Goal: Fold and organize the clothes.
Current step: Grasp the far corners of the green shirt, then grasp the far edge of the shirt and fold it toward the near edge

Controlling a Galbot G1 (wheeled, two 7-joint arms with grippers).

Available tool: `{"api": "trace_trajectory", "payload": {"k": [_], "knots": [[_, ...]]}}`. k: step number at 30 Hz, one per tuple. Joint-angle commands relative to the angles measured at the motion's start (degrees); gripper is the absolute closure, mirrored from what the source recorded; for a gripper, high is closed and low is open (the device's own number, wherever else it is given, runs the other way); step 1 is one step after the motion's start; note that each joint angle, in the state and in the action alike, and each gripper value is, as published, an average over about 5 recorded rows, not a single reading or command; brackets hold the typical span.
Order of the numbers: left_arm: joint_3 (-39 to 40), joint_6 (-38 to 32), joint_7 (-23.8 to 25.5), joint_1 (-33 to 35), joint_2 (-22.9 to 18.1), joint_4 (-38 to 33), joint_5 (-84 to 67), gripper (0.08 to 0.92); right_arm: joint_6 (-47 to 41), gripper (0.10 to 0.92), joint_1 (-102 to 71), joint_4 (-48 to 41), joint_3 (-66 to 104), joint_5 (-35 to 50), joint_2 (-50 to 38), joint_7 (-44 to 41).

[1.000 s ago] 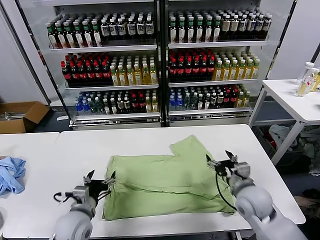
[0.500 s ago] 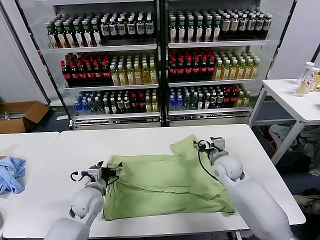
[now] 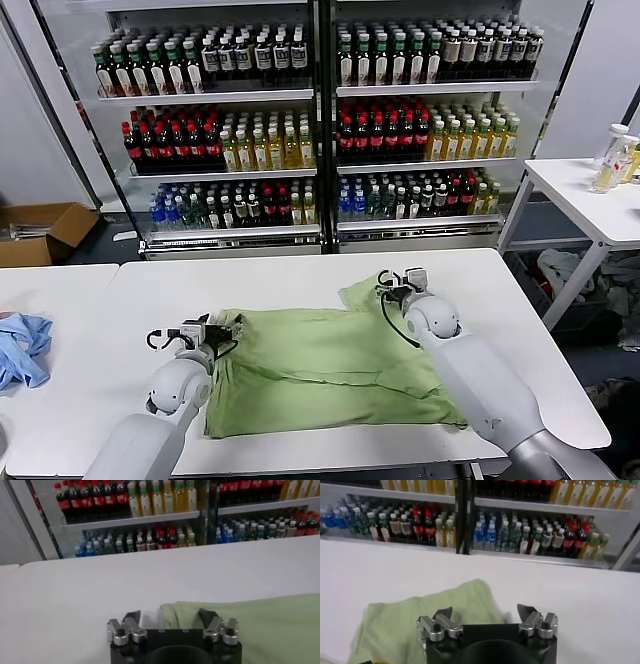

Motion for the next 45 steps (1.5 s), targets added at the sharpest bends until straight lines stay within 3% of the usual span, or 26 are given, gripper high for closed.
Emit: {"api": "trace_trajectory", "payload": {"k": [1, 16, 22, 45], "knots": [[0.6, 0.0, 0.4, -0.4, 0.6, 1.1, -1.2, 0.360, -0.3, 0.301, 1.9, -5.1, -1.2, 0.9, 1.8, -0.8], [-0.4, -3.5, 3.2, 0.8, 1.9, -0.9, -6.5, 0.793, -0.1, 0.735, 0.5, 0.8, -1.0, 1.0, 0.2, -3.1], [-1.3, -6.2, 3.8, 1.5, 2.4, -3.1, -8.7, 0.907, 1.0, 0.895, -1.1, 6.8, 0.7, 1.2, -1.6, -3.2], [-6.8, -6.1, 4.8, 13.9, 5.4, -20.6, -12.3, 0.914, -0.2, 0.919, -21.7, 41.2, 14.5, 4.7, -16.6, -1.7]]}}
